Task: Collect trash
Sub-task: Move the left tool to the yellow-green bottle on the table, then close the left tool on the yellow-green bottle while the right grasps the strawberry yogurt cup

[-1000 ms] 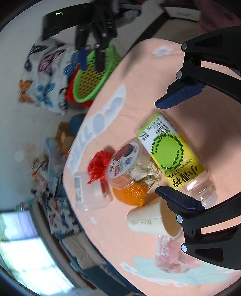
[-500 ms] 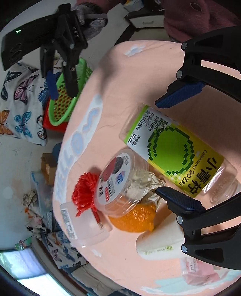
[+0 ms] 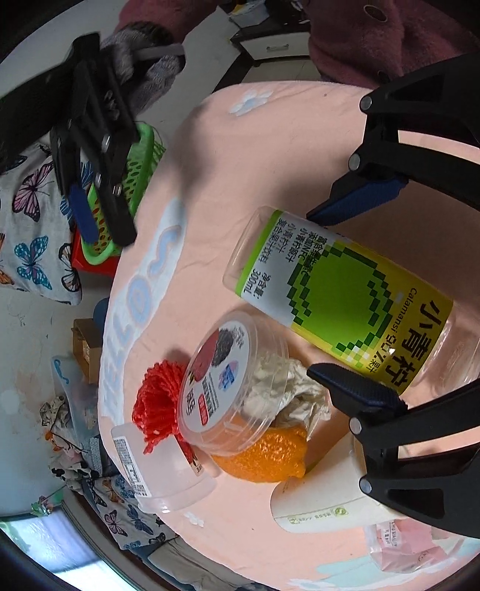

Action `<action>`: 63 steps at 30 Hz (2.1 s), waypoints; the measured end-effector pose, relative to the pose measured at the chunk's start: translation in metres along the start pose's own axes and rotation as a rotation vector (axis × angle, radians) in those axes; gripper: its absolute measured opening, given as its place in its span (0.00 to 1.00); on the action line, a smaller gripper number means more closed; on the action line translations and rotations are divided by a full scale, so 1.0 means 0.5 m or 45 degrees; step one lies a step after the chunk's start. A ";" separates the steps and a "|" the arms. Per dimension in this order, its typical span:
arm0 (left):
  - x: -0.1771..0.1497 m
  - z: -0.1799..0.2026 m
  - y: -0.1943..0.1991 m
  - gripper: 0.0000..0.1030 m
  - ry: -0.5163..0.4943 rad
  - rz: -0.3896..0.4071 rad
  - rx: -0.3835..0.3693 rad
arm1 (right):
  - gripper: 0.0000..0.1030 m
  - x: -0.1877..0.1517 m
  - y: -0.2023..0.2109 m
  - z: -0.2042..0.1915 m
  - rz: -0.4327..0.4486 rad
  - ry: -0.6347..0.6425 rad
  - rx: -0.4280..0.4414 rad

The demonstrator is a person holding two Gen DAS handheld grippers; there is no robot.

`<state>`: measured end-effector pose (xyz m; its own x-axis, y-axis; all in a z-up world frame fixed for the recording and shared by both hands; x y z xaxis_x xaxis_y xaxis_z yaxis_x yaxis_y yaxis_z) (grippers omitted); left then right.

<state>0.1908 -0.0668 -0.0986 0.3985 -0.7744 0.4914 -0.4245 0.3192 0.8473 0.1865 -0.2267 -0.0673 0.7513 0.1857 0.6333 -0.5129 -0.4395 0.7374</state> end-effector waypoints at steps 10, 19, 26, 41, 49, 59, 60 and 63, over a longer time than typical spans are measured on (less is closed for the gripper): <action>-0.003 0.027 0.015 0.64 -0.004 -0.015 -0.054 | 0.76 0.075 -0.049 -0.007 0.043 -0.025 0.118; -0.008 0.021 0.017 0.71 0.079 0.028 -0.089 | 0.71 0.121 -0.092 -0.047 0.042 -0.006 0.247; -0.012 0.031 0.017 0.73 0.080 0.065 -0.060 | 0.76 0.105 -0.112 -0.072 0.001 -0.020 0.361; -0.033 0.047 0.040 0.68 0.176 0.045 -0.007 | 0.93 0.085 -0.170 -0.098 -0.078 0.017 0.467; -0.042 0.054 0.046 0.68 0.221 0.048 0.009 | 0.96 0.083 -0.197 -0.105 -0.103 0.015 0.492; -0.036 0.061 0.045 0.74 0.165 0.058 0.042 | 0.89 0.078 -0.205 -0.104 -0.101 -0.002 0.488; -0.034 0.062 0.044 0.75 0.161 0.058 0.042 | 0.89 0.077 -0.203 -0.104 -0.098 -0.003 0.488; -0.030 0.064 0.039 0.77 0.147 0.055 0.040 | 0.89 0.076 -0.190 -0.101 -0.082 -0.003 0.475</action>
<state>0.1504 -0.0662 -0.0958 0.4699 -0.6916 0.5486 -0.4678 0.3320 0.8191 0.2427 -0.1335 -0.1017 0.7780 0.2216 0.5878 -0.2785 -0.7170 0.6390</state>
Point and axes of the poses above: each gripper's, at about its wrist camera, not at the fingertips, and y roughly against the way its jaws point, z to its right, x to its top, the point moved 2 cm from there along -y, roughly the way its jaws point, and after that the axes turned 14 degrees about x, right-handed, at the moved point
